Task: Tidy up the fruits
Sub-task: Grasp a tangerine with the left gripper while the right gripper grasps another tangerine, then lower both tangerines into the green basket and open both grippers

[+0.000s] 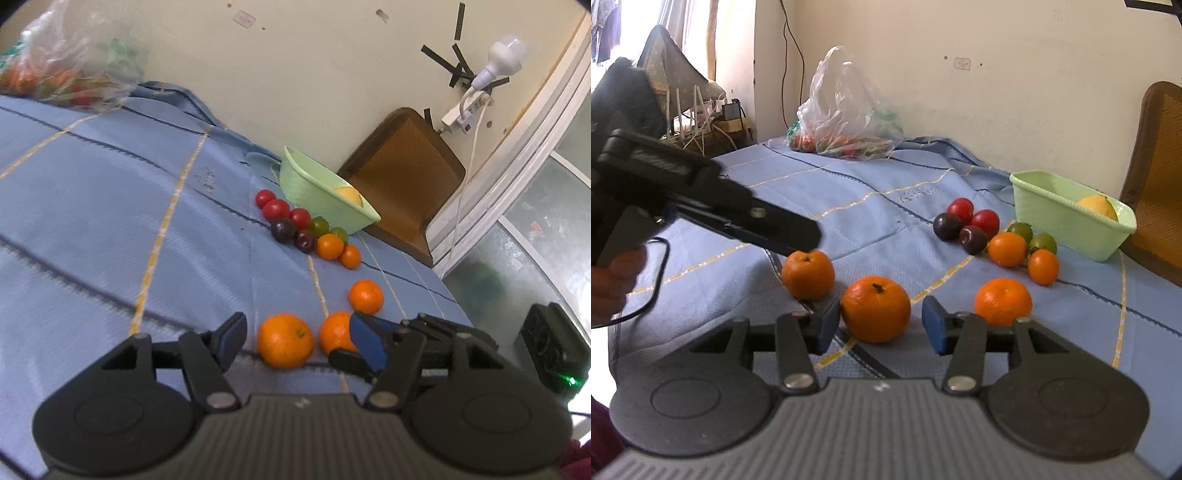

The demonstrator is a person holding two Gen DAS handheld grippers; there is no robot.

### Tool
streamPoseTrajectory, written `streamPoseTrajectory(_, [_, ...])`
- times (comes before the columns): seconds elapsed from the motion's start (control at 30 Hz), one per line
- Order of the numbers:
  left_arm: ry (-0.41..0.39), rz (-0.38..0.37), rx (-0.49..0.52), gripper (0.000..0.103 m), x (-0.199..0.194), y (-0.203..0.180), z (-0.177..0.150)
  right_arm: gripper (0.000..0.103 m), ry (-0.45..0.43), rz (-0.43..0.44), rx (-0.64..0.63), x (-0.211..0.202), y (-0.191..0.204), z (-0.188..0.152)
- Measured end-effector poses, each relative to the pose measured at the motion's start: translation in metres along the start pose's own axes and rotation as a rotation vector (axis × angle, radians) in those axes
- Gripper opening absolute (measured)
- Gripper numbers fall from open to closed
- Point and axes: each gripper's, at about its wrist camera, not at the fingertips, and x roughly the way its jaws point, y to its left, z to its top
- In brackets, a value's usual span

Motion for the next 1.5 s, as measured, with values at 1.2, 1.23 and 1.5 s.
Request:
streamPoseTrajectory(1.2, [0.041, 0.043, 0.162, 0.036, 0.219, -0.056, 0.172, 0.043, -0.137, -0.297, 0.107, 0.061, -0.154, 0.088])
streamPoseTrajectory(1.23, [0.051, 0.054, 0.164, 0.036, 0.226, -0.055, 0.173, 0.043, -0.127, -0.303, 0.110, 0.067, -0.159, 0.088])
streamPoseTrajectory(1.5, [0.034, 0.093, 0.164, 0.048, 0.229, -0.047, 0.181, 0.052, -0.147, -0.338, 0.099, 0.081, -0.173, 0.088])
